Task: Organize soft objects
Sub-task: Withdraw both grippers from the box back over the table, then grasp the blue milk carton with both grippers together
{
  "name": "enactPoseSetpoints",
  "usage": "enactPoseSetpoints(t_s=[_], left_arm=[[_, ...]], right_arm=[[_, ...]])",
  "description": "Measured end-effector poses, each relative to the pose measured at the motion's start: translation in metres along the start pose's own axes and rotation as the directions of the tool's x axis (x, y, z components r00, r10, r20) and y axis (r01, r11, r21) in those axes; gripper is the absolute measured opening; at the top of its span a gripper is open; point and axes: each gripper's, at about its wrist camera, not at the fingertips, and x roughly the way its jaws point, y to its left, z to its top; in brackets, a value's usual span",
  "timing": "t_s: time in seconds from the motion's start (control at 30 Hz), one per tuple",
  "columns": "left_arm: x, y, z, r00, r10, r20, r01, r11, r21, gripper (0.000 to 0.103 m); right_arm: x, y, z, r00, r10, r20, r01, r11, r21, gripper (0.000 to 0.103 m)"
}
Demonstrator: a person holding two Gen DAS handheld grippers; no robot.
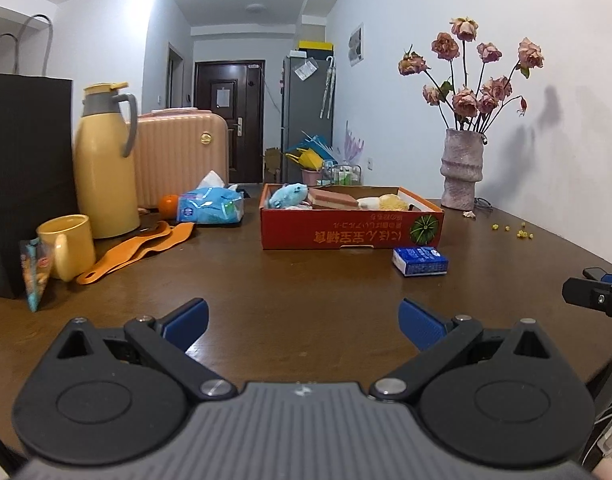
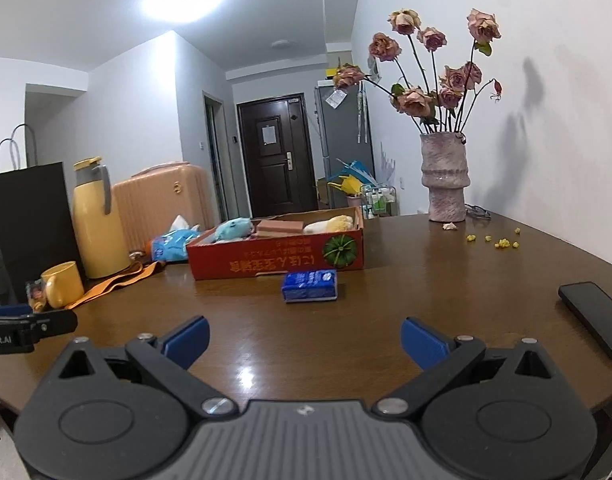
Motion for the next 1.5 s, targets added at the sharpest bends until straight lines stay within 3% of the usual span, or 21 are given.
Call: enactPoseSetpoints(t_s=[0.1,0.23,0.43,0.6,0.67,0.77,0.87,0.97,1.0,1.07,1.33,1.5], left_arm=[[0.025,-0.007,0.011,1.0,-0.012,-0.027,0.012,1.0,0.008,0.103],[0.068,-0.019,0.024,0.993,-0.063,-0.1,0.062,0.998,-0.008,0.103],[0.146,-0.039,0.042,0.976,-0.098,-0.196,0.095,0.995,-0.028,0.096],[0.2,-0.055,0.053,0.956,-0.15,-0.253,0.143,0.989,-0.047,0.089],[0.222,-0.061,0.055,0.946,-0.17,-0.275,0.159,0.985,-0.062,0.087],[0.253,-0.066,0.059,0.929,-0.218,-0.299,0.196,0.975,-0.103,0.078],[0.278,-0.073,0.062,0.908,-0.258,-0.331,0.228,0.965,-0.126,0.058],[0.298,-0.078,0.064,0.867,-0.319,-0.382,0.278,0.947,-0.16,0.033],[0.303,-0.079,0.063,0.855,-0.34,-0.391,0.289,0.94,-0.183,0.031],[0.308,-0.079,0.063,0.843,-0.368,-0.393,0.307,0.928,-0.209,0.019],[0.314,-0.071,0.064,0.834,-0.395,-0.386,0.307,0.912,-0.271,0.012],[0.279,-0.065,0.071,0.861,-0.383,-0.334,0.312,0.917,-0.248,0.012]], right_arm=[[0.019,-0.008,0.008,1.0,-0.005,-0.012,0.005,1.0,0.004,0.1],[0.057,-0.022,0.02,0.998,0.02,-0.065,-0.018,0.999,0.031,0.089],[0.126,-0.043,0.035,0.987,0.006,-0.162,0.007,0.997,0.079,0.088],[0.179,-0.055,0.047,0.975,0.062,-0.211,-0.038,0.992,0.12,0.087],[0.196,-0.06,0.051,0.973,0.088,-0.213,-0.059,0.988,0.141,0.079],[0.225,-0.069,0.056,0.967,0.111,-0.231,-0.072,0.983,0.172,0.066],[0.252,-0.076,0.058,0.956,0.143,-0.255,-0.084,0.97,0.23,0.053],[0.273,-0.077,0.056,0.945,0.17,-0.279,-0.094,0.96,0.264,0.039],[0.278,-0.077,0.054,0.943,0.173,-0.285,-0.095,0.959,0.268,0.036],[0.287,-0.076,0.051,0.934,0.194,-0.301,-0.107,0.953,0.283,0.017],[0.295,-0.079,0.044,0.928,0.226,-0.296,-0.114,0.929,0.351,0.014],[0.271,-0.069,0.049,0.933,0.228,-0.277,-0.125,0.931,0.343,0.012]])
